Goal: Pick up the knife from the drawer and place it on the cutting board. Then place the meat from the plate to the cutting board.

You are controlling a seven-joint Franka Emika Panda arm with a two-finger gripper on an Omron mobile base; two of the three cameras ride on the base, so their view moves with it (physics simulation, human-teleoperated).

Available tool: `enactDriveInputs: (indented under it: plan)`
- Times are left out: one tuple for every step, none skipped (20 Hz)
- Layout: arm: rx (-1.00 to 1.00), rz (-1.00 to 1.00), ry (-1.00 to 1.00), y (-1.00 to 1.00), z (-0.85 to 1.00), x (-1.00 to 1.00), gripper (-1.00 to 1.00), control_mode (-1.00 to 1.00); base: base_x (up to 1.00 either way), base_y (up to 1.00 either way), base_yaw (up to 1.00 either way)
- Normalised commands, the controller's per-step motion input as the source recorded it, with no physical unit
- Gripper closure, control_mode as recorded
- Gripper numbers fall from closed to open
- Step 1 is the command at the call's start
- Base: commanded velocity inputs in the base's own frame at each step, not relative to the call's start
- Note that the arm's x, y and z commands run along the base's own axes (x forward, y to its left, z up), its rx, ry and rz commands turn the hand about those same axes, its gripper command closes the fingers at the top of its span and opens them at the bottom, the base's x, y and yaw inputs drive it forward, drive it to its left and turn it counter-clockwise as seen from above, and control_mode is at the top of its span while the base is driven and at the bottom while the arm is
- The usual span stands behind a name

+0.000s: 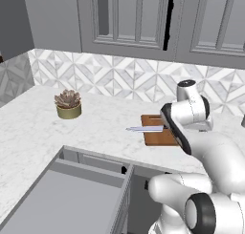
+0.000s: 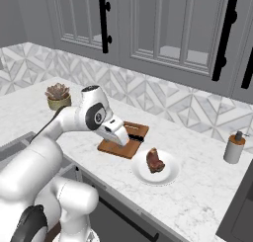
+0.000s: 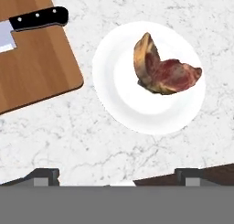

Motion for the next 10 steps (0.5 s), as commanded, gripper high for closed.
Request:
enactDriveInputs:
  plan:
    - [0.00, 0.06, 0.15, -0.42, -0.03, 0.08, -1.00, -1.00, 0.00, 0.00, 0.00]
    - [0.00, 0.05, 0.12, -0.47, -0.06, 0.08, -1.00, -1.00, 0.00, 0.00, 0.00]
    - [0.00, 0.05, 0.10, -0.49, -0.06, 0.06, -1.00, -1.00, 0.00, 0.00, 0.00]
    - [0.00, 0.03, 0.08, -0.51, -0.08, 0.04, -1.00, -1.00, 0.00, 0.00, 0.00]
    - [0.00, 0.02, 0.06, -0.54, -0.04, 0.00, -1.00, -1.00, 0.00, 0.00, 0.00]
    - [0.00, 0.00, 0.04, -0.56, -0.01, 0.00, -1.00, -1.00, 0.00, 0.00, 0.00]
    - [0.00, 0.00, 0.05, -0.56, 0.00, 0.00, -1.00, -1.00, 0.00, 0.00, 0.00]
    - [0.00, 0.00, 0.06, -0.49, -0.03, 0.00, -1.00, -1.00, 0.00, 0.00, 0.00]
    - [0.00, 0.00, 0.08, -0.49, -0.04, 0.00, -1.00, -1.00, 0.00, 0.00, 0.00]
    - [0.00, 0.00, 0.07, -0.46, -0.05, 0.00, -1.00, -1.00, 0.00, 0.00, 0.00]
